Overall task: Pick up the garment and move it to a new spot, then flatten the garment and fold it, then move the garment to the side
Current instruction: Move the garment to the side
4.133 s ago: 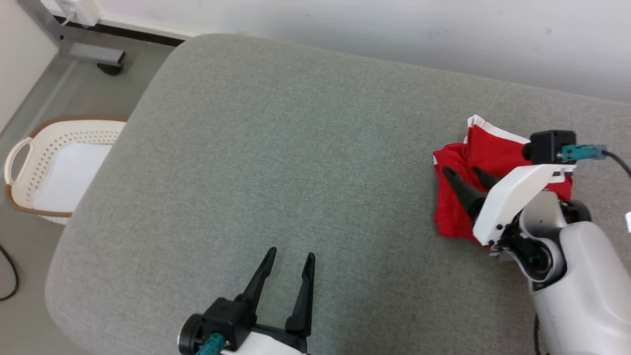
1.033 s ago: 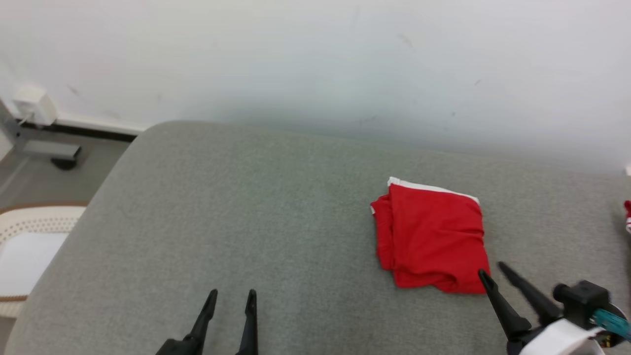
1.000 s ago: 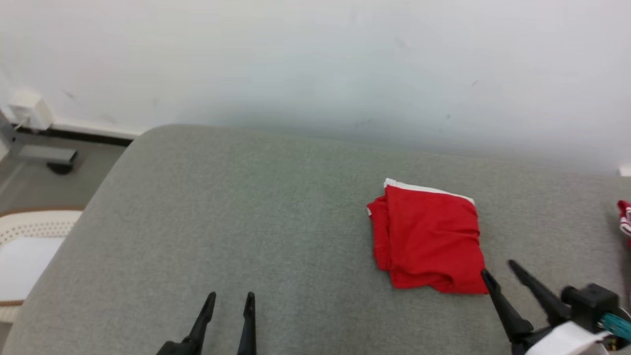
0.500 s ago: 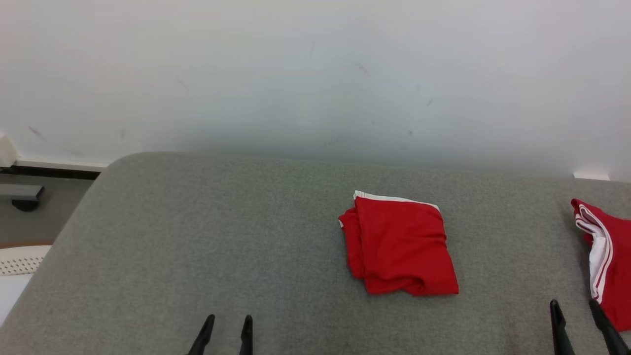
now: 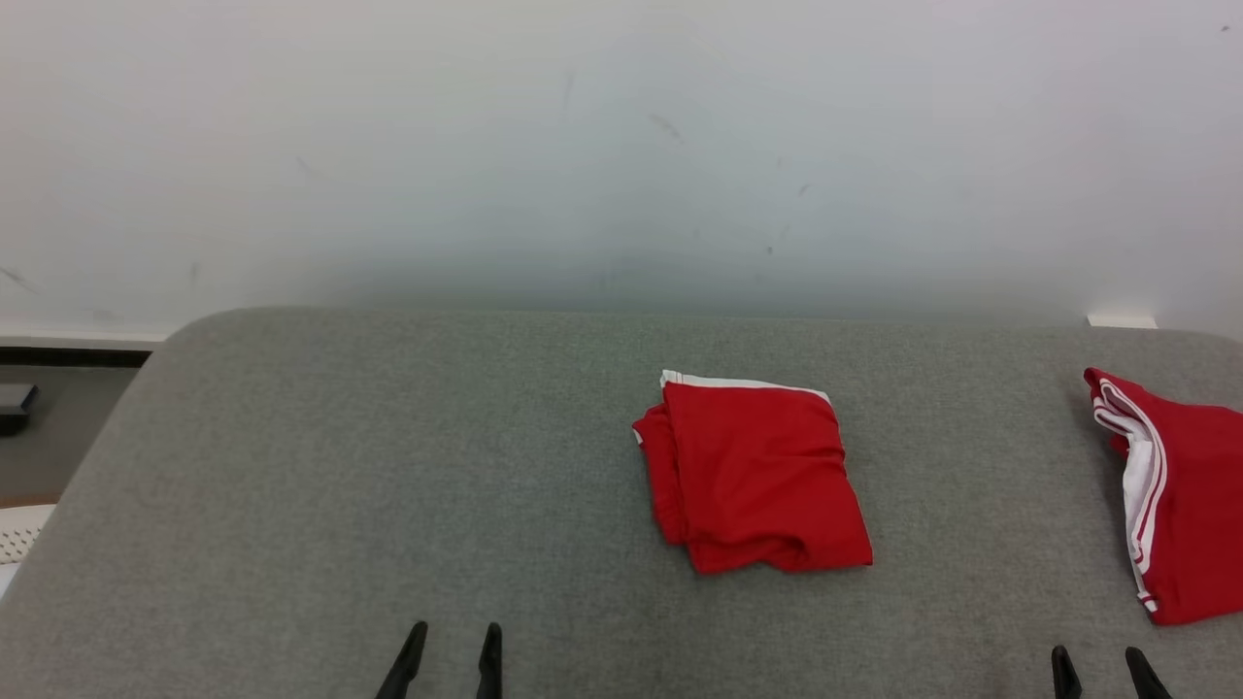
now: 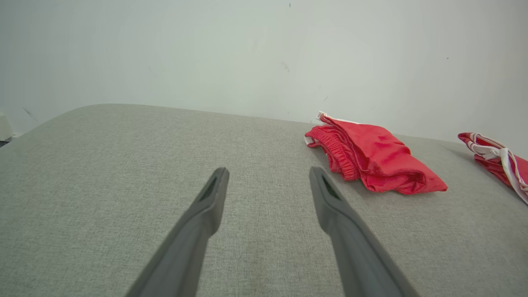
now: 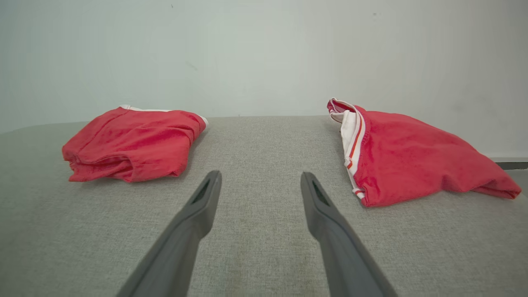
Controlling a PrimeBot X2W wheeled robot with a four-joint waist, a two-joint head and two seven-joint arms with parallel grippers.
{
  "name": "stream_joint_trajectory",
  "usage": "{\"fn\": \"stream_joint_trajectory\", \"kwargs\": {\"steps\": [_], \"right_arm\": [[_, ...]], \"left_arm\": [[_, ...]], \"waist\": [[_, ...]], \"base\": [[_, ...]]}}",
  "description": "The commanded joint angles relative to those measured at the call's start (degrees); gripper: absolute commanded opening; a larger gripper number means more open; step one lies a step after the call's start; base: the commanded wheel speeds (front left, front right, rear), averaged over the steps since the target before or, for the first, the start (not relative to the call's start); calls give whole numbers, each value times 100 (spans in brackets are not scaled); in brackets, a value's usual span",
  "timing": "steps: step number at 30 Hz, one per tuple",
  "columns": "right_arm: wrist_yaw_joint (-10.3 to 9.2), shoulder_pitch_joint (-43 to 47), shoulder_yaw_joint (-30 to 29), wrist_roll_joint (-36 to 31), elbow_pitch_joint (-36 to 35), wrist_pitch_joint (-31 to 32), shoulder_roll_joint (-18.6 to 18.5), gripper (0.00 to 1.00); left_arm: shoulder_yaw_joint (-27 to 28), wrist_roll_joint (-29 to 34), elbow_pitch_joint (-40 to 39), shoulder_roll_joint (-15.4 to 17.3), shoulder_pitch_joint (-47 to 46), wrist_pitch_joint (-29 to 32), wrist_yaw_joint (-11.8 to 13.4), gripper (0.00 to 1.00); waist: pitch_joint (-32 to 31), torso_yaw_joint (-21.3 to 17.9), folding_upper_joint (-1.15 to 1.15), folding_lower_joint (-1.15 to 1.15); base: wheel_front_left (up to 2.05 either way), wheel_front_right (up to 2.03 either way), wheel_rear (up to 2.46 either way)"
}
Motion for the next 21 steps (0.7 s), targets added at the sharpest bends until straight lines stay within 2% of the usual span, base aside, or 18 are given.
{"fn": "stream_joint_trajectory", "kwargs": {"steps": [1,5,8,11,15,21], "right_arm": [[-3,-83,38,80,33,-14,-13,100],[-3,-313,219,805,176,-14,38,100],[-3,-655,393,1838,245,254,-47,100],[-3,-1080,640,2723,273,1183,-339,100],[-3,-1847,657,3588,459,2628,-723,100],[-3,-2946,630,4254,861,4348,-1071,100]], "left_arm": [[7,23,1,24,-9,-1,-1,100],[-33,6,-10,24,-60,-1,-9,100],[-85,-14,-24,23,-102,-1,-12,100],[-150,-43,-26,23,-178,-1,-7,100],[-271,-101,-63,24,-381,-1,3,100],[-550,-306,-90,23,-775,-1,59,100]], "waist": [[18,-3,0,0],[78,36,0,0],[162,112,0,0],[300,236,0,0],[664,504,0,0],[1256,1059,0,0]], "base": [[0,0,0],[0,0,0],[0,0,0],[0,0,0],[0,0,0],[0,0,0]]}}
